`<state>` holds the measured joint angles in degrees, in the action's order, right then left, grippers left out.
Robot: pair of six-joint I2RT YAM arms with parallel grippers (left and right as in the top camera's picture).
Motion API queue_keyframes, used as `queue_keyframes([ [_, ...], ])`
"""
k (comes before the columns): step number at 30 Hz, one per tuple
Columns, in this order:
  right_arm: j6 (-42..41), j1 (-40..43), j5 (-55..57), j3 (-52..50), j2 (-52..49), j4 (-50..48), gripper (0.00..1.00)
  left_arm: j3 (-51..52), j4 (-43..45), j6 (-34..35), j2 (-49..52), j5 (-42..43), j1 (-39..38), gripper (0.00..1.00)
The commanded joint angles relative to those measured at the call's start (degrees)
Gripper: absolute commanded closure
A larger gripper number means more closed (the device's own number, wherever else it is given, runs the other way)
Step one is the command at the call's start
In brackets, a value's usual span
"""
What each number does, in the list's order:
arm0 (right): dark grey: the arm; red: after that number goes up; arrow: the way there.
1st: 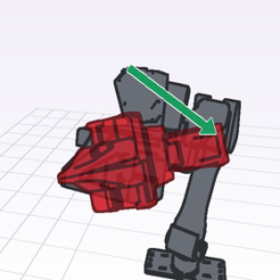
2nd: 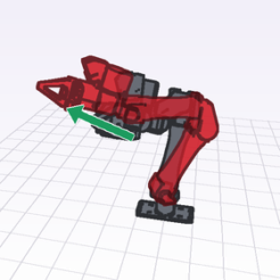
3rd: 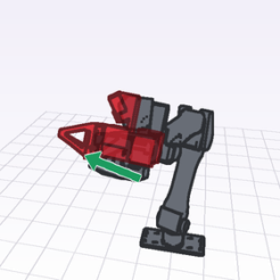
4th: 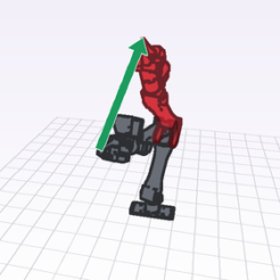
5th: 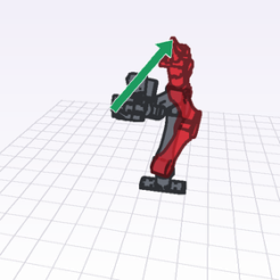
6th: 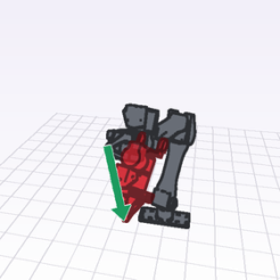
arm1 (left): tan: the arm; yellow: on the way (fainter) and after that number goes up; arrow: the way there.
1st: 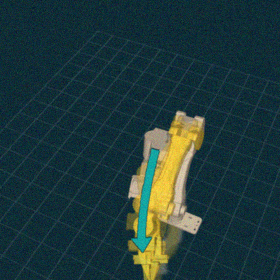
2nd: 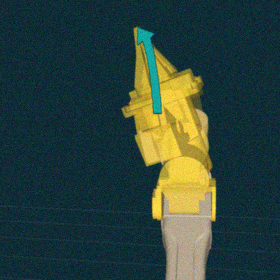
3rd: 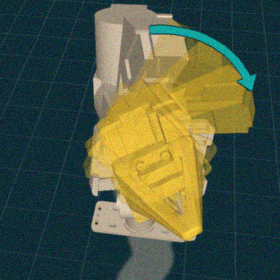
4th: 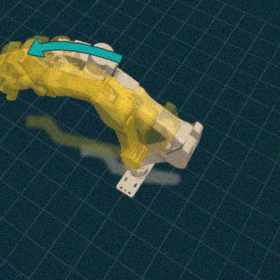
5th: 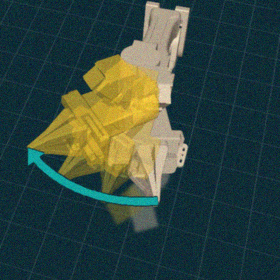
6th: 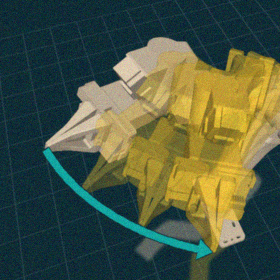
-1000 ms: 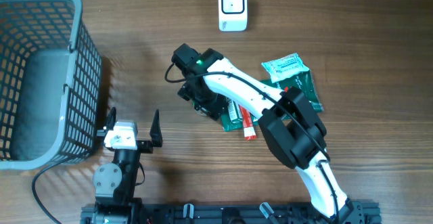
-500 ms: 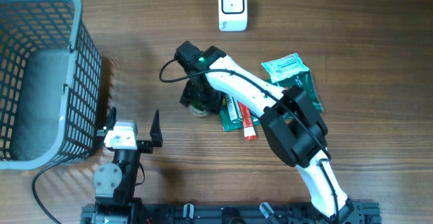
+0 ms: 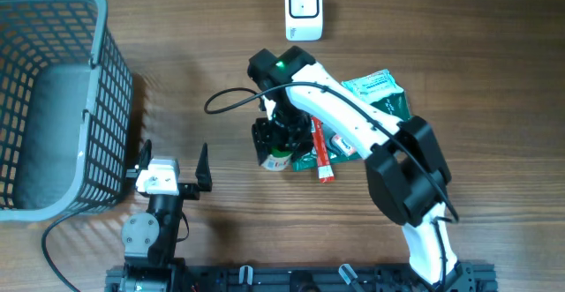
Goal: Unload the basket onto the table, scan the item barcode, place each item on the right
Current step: 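Lift the jar and hold its label up to the scanner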
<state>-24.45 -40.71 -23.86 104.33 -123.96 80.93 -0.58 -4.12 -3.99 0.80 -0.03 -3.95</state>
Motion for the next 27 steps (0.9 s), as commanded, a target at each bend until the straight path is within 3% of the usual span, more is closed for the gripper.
queue_keyframes([
  [1, 3.5, 0.1, -1.5, 0.3, 4.1, 2.5, 0.43, 0.3, -0.2, 0.3, -0.5, 0.9, 0.2, 0.0],
  [16, 4.1, 0.1, -1.5, 0.2, 6.7, 5.0, 0.43, 0.3, -0.2, 0.3, -0.5, 0.9, 0.2, 0.0],
  [22, 14.0, 0.1, -9.2, 0.2, 6.7, 5.7, 0.43, 0.3, -0.2, 0.3, -0.5, 0.9, 0.2, 0.0],
  [26, 13.9, 0.1, -11.2, 0.2, 6.7, 5.9, 0.42, 0.3, -0.2, 0.3, -0.5, 0.9, 0.2, 0.0],
  [27, 13.8, 0.1, -11.2, 0.2, 6.7, 6.2, 0.37, 0.3, -0.2, 0.3, -0.5, 0.9, 0.2, 0.0],
])
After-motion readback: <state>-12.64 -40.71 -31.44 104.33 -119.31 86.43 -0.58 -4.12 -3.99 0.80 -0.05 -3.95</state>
